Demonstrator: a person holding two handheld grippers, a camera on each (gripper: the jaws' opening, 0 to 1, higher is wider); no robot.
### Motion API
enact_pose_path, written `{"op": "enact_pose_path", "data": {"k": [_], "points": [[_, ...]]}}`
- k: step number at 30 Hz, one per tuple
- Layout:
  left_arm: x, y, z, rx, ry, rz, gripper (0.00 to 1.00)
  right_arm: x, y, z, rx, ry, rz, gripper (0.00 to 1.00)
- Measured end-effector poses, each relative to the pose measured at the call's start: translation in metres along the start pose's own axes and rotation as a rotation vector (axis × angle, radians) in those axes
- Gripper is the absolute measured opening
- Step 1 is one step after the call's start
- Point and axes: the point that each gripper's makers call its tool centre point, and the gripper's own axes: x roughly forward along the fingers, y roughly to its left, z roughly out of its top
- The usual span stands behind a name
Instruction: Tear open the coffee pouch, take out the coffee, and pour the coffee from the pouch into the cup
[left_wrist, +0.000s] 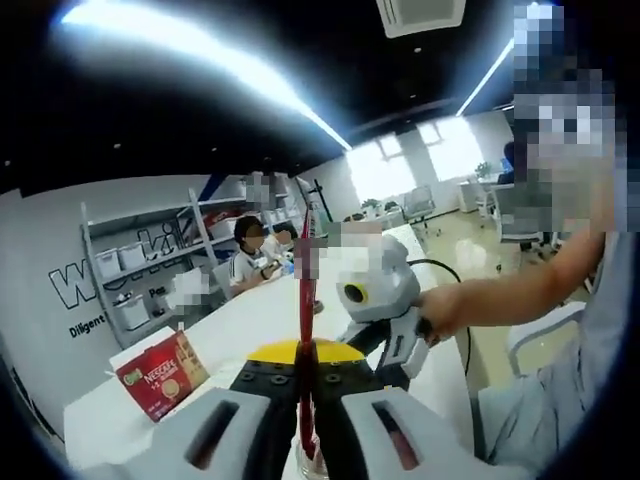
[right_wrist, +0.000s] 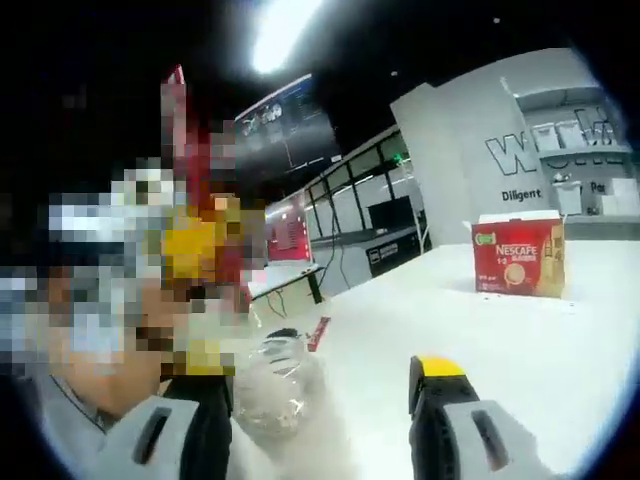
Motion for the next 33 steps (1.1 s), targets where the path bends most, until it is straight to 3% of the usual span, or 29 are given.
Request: {"op": "enact_pose_path", "data": {"k": [4,6,11,16,22,26,29,33], "points": [[-0.001,0.0,0.0,0.005,0.003,0.004,0.06,-0.002,-0.011,0.005,-0.007,0.019,-0.024,0.7],[-0.003,0.002,0.002,0.004,-0.002,0.008,0.06,0.0,0.006,0.011,0.025,-0.003,0.057,0.71],[-0.001,0.003,0.003,0.002,-0.002,0.009,0.06,0.009,0.012,-0.006,0.029,0.118,0.11,0.77],[0.001,0.001,0.003,0.007,0.0,0.003,0.06,0.013,0.017,-0.007,0.058,0.166,0.169,0.78],[0.001,0.003,0.003,0.003,-0.002,0.004,0.06,0.015,0.01,-0.014,0.017,0.241,0.145,0.8],[0.002,0.003,0.002,0.001,0.0,0.002,0.06,0.009,-0.011,-0.006,0.001,0.243,0.077,0.79],[0.001,0.003,0.002,0.001,-0.001,0.003,0.06,0.009,0.002,-0.003,0.014,0.225,0.113,0.79],[0.001,0.005,0.001,-0.002,-0.002,0.005,0.06,0.012,0.015,-0.015,-0.016,0.271,0.137,0.8]]}}
